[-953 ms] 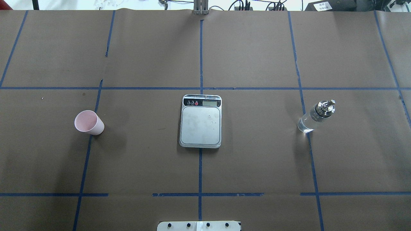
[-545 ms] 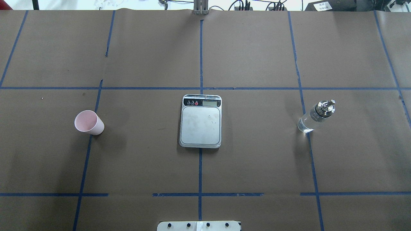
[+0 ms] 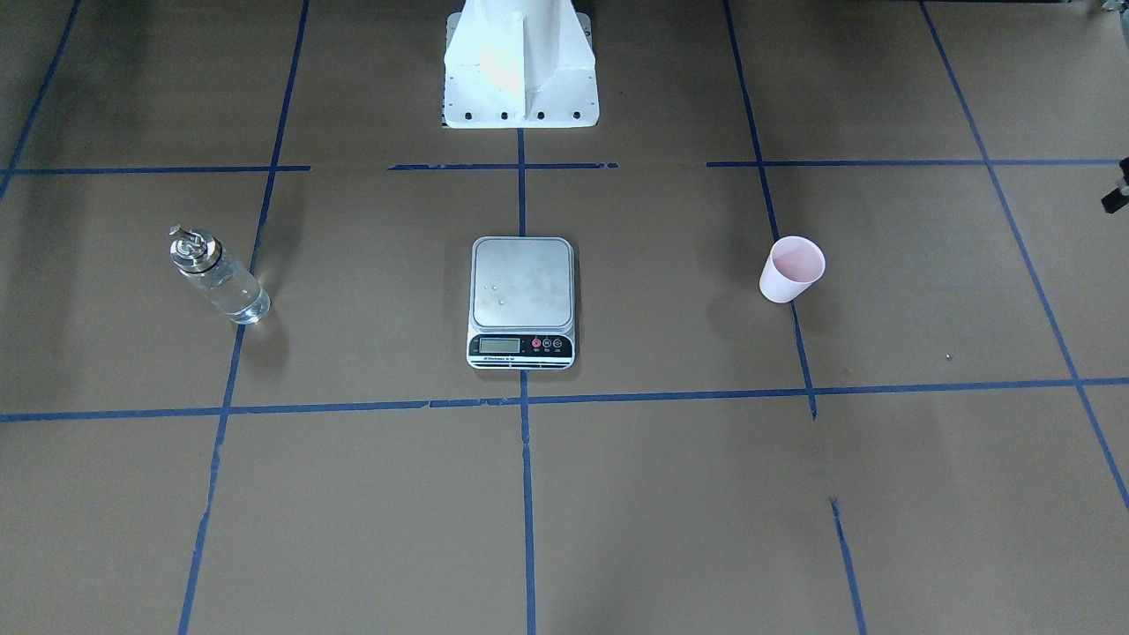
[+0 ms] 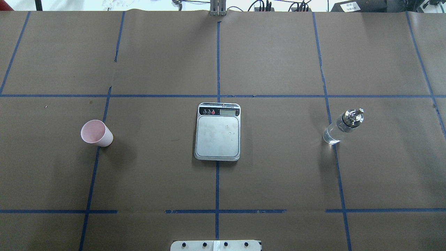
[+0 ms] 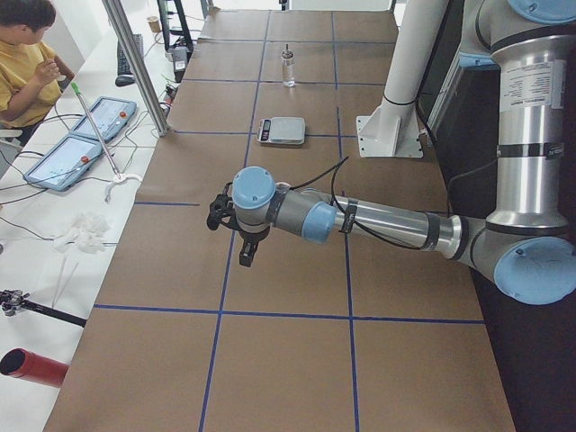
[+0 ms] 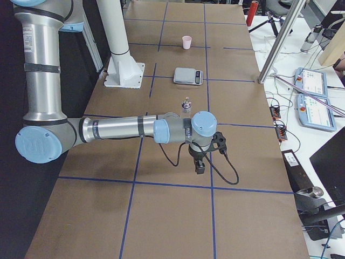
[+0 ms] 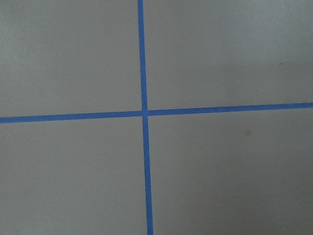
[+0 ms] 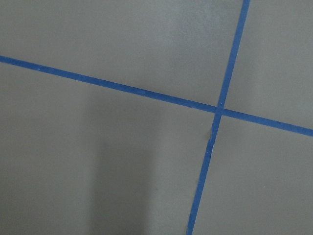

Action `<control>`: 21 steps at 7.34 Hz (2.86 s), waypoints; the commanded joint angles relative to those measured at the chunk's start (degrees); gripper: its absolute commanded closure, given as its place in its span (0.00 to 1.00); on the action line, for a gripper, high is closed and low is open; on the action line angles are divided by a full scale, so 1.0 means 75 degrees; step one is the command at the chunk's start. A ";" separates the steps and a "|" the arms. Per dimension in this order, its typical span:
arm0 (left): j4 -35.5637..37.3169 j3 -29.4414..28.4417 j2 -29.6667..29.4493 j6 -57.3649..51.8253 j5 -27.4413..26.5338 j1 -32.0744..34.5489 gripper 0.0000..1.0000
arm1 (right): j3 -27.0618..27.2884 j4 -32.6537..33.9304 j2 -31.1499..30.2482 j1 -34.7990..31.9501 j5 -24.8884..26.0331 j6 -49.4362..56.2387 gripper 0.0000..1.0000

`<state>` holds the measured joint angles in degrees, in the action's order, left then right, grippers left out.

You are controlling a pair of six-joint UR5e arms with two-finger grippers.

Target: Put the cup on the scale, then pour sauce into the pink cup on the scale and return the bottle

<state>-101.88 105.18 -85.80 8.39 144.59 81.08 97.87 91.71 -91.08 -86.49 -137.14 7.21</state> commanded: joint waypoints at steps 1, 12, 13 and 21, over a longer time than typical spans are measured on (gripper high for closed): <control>-0.0930 0.0401 -0.0230 0.2242 -0.0360 -0.2046 0.00 | 0.0110 -0.0006 -0.0009 0.0000 0.0004 0.0011 0.00; -0.1088 -0.0465 -0.1591 0.5033 -0.1818 -0.4259 0.27 | 0.0064 -0.0006 -0.0079 0.0000 0.0005 0.0023 0.00; -0.1088 -0.0500 -0.1591 0.5021 -0.1818 -0.4329 0.42 | 0.0064 -0.0006 -0.0079 0.0000 0.0016 0.0023 0.00; 0.1607 0.0531 -0.4532 0.7501 -0.2387 -0.4747 1.00 | 0.0134 -0.0006 -0.0079 0.0012 -0.0007 -0.0036 0.00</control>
<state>-99.44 108.24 -108.97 57.94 129.77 48.61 98.79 91.70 -91.67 -86.46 -137.18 7.03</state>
